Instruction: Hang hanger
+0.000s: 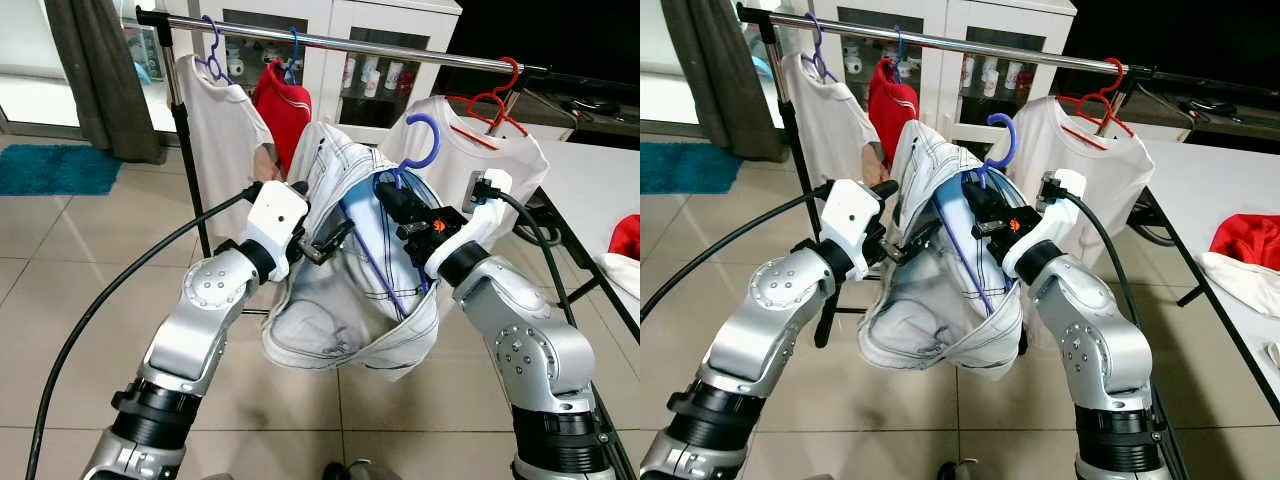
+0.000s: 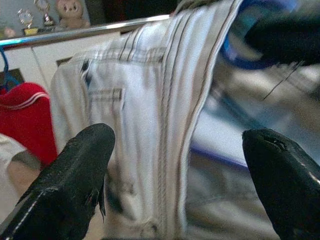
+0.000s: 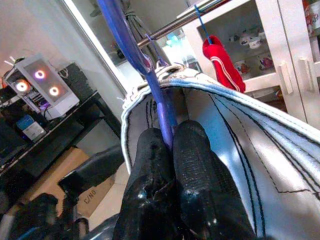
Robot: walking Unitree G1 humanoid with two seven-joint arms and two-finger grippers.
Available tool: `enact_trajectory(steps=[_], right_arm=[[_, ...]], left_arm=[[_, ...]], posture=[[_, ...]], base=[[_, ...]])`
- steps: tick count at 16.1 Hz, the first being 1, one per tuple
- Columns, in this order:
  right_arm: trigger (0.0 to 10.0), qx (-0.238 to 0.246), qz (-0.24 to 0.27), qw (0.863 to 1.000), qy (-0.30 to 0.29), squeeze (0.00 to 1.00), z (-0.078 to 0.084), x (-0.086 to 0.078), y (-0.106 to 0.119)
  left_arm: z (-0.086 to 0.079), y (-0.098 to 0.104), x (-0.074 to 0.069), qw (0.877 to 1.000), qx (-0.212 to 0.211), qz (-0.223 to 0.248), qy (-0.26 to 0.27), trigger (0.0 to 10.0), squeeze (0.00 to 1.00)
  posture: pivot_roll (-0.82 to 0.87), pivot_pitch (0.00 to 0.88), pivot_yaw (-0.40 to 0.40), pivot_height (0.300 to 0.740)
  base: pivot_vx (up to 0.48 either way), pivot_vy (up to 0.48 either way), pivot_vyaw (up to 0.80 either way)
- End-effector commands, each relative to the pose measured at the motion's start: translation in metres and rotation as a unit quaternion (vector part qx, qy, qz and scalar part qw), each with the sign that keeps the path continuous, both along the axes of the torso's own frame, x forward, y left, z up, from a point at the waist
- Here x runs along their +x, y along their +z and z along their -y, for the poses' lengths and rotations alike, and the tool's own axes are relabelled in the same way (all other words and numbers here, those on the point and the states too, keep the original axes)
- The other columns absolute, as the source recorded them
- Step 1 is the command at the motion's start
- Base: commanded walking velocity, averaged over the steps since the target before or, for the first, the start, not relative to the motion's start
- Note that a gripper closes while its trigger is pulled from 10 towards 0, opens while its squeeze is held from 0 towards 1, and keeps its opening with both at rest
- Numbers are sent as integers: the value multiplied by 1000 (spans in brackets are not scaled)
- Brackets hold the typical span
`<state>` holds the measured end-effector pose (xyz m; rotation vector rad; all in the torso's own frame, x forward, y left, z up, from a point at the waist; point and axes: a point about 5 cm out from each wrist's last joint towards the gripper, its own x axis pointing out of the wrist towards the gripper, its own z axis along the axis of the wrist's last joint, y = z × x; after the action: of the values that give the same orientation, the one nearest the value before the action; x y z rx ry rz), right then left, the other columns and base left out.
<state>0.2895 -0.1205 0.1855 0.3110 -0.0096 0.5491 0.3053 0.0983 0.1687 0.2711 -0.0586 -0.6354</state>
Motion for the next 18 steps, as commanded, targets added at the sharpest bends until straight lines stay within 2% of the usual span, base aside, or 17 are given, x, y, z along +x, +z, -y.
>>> enact_trajectory(steps=[1, 2, 5, 18], right_arm=[[10000, 13, 45, 999, -1, 0, 3, 0, 22], [10000, 14, 45, 999, -1, 0, 3, 0, 22], [10000, 12, 42, 999, -6, 0, 5, 1, 20], [10000, 11, 38, 999, -15, 0, 6, 4, 17]], left_arm=[[-2, 5, 7, 999, 16, 21, 20, 3725, 0], [-4, 7, 9, 999, 21, 34, 28, 0, 0], [-6, 11, 10, 998, 12, 51, 35, 0, 0], [-14, 11, 7, 998, -16, 40, 34, 0, 0]], posture=[[-32, 0, -119, 740], [-32, 0, -119, 740], [-38, 0, -113, 740], [-22, 0, -113, 740]], base=[[0, 0, 0], [0, 0, 0], [0, 0, 0], [0, 0, 0]])
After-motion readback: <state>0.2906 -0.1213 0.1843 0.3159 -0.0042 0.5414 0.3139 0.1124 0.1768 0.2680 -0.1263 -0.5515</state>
